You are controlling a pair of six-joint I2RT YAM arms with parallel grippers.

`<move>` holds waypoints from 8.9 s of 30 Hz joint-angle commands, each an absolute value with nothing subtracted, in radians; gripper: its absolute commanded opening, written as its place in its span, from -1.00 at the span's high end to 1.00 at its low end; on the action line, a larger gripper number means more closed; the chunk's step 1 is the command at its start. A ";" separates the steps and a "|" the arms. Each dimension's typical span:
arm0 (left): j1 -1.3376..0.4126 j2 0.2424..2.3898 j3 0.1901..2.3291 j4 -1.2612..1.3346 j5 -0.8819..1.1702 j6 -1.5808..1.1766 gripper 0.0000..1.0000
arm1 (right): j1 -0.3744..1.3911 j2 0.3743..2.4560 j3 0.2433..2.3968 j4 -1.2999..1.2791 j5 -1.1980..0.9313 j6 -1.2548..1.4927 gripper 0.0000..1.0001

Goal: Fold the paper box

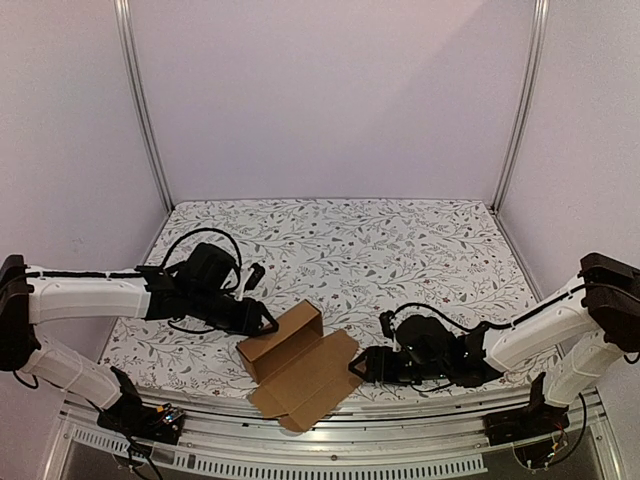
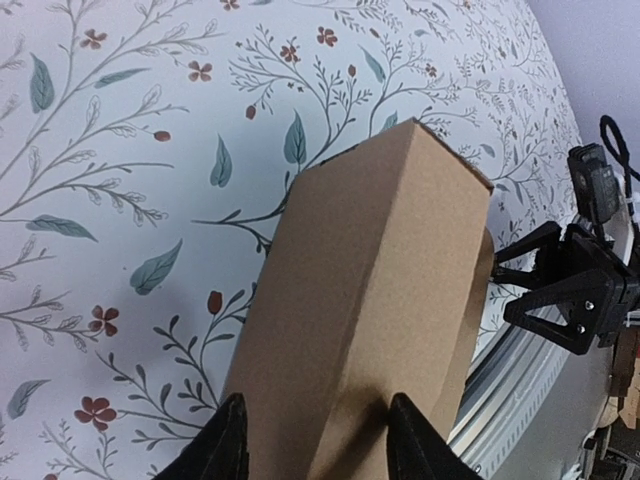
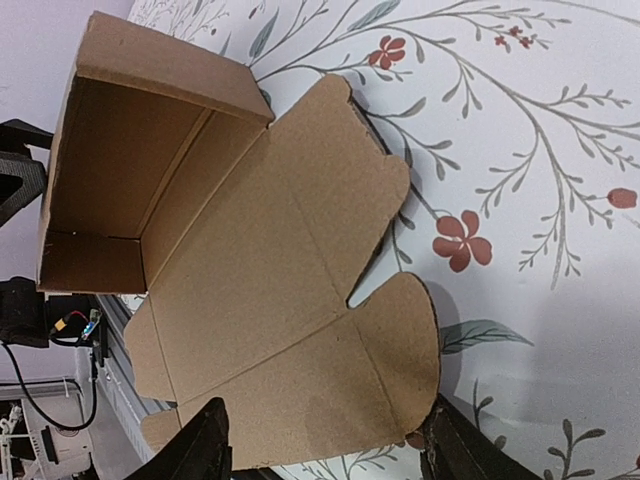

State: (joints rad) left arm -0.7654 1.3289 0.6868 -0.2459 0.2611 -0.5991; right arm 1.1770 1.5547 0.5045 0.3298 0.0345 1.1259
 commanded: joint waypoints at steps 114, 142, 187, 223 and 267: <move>-0.627 0.823 0.769 -0.463 0.238 -0.592 -0.62 | 1.171 1.390 1.645 -1.144 0.348 -0.066 1.00; -0.626 0.746 0.754 -0.542 0.206 -0.589 -0.61 | 1.244 2.035 2.276 -1.681 0.572 -0.480 1.00; -0.627 0.889 0.660 -0.488 0.233 -0.617 -0.53 | 0.934 1.489 1.530 -0.856 0.372 -0.166 -0.29; -0.862 1.047 0.469 0.051 0.056 -0.376 -0.19 | 0.615 1.461 1.007 -0.352 -0.215 0.142 -0.20; -0.871 1.158 0.490 0.148 0.050 -0.279 1.00 | 0.616 1.430 0.969 -0.323 -0.271 0.144 -0.22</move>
State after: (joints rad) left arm -0.8600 1.1652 0.4732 0.1383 0.0509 -0.2901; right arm 0.6209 1.4452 0.9653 -0.3321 -0.2508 0.1387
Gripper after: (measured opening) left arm 0.025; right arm 0.611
